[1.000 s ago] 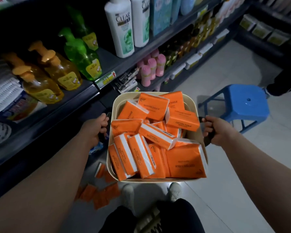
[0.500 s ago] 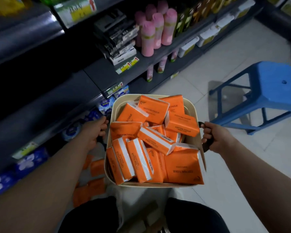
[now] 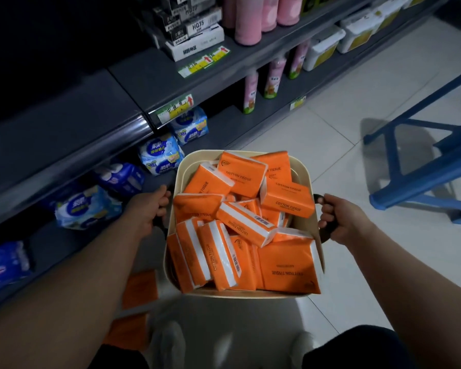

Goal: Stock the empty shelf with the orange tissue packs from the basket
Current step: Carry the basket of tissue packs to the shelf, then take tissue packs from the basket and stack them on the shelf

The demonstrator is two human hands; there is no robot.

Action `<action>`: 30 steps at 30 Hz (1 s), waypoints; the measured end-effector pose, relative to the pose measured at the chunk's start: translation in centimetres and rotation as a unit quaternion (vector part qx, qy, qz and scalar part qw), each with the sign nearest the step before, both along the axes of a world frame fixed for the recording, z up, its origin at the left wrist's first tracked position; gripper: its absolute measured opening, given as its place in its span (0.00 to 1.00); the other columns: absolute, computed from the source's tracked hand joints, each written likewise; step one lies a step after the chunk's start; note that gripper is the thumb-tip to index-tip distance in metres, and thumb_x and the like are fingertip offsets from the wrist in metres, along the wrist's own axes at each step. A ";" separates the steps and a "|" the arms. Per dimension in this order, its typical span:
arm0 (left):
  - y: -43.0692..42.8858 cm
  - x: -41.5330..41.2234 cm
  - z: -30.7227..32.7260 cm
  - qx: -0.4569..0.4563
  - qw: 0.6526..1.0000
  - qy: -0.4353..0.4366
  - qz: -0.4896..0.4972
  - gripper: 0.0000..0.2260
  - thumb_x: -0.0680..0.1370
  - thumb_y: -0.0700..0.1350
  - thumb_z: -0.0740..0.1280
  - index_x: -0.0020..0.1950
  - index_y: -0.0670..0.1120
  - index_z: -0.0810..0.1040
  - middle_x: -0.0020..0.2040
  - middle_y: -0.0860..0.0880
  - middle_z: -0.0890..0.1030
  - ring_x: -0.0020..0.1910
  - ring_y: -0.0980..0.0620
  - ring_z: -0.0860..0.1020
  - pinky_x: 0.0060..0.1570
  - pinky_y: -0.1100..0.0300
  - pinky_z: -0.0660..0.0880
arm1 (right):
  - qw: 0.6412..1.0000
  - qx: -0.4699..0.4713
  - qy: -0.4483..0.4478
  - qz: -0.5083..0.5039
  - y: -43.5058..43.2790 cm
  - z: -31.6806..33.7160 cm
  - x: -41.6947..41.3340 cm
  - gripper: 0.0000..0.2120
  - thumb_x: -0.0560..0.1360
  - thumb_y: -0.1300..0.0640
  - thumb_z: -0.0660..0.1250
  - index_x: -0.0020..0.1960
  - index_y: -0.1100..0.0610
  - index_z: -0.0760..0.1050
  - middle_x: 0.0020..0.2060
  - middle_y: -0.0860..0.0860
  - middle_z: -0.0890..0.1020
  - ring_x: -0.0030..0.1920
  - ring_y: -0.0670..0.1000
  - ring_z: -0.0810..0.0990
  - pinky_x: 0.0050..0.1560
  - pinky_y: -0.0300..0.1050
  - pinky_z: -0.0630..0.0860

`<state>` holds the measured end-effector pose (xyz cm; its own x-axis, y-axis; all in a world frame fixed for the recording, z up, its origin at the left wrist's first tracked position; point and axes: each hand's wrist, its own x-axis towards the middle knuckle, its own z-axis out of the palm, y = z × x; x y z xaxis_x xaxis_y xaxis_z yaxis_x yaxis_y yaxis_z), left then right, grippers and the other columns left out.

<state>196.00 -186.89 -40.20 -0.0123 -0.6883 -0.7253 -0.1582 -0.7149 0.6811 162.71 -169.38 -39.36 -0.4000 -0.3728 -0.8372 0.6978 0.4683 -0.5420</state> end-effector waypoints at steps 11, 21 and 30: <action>-1.0 2.0 -5.2 -0.042 0.999 -0.027 -0.012 0.11 0.79 0.50 0.63 0.43 0.45 0.77 0.29 0.53 0.71 0.24 0.57 0.64 0.28 0.62 0.65 | 0.998 -0.059 0.008 0.011 -1.3 -5.1 1.8 0.15 0.80 0.54 0.56 0.36 0.55 0.68 0.18 0.45 0.62 0.18 0.44 0.60 0.20 0.35 0.61; -0.9 2.9 -5.5 -0.058 0.996 -0.066 -0.033 0.15 0.79 0.54 0.62 0.48 0.42 0.77 0.38 0.46 0.80 0.34 0.51 0.77 0.36 0.56 0.75 | 0.977 0.051 0.194 0.075 -0.5 -4.8 2.0 0.08 0.76 0.55 0.64 0.44 0.60 0.73 0.34 0.54 0.75 0.35 0.51 0.77 0.43 0.47 0.78; 4.5 3.7 -0.5 -0.245 0.953 -0.137 -0.114 0.18 0.74 0.54 0.69 0.60 0.47 0.78 0.54 0.48 0.81 0.53 0.49 0.79 0.52 0.57 0.74 | 0.905 0.001 0.366 0.216 2.2 0.5 6.1 0.28 0.73 0.50 0.70 0.69 0.57 0.67 0.58 0.54 0.77 0.43 0.47 0.76 0.40 0.38 0.72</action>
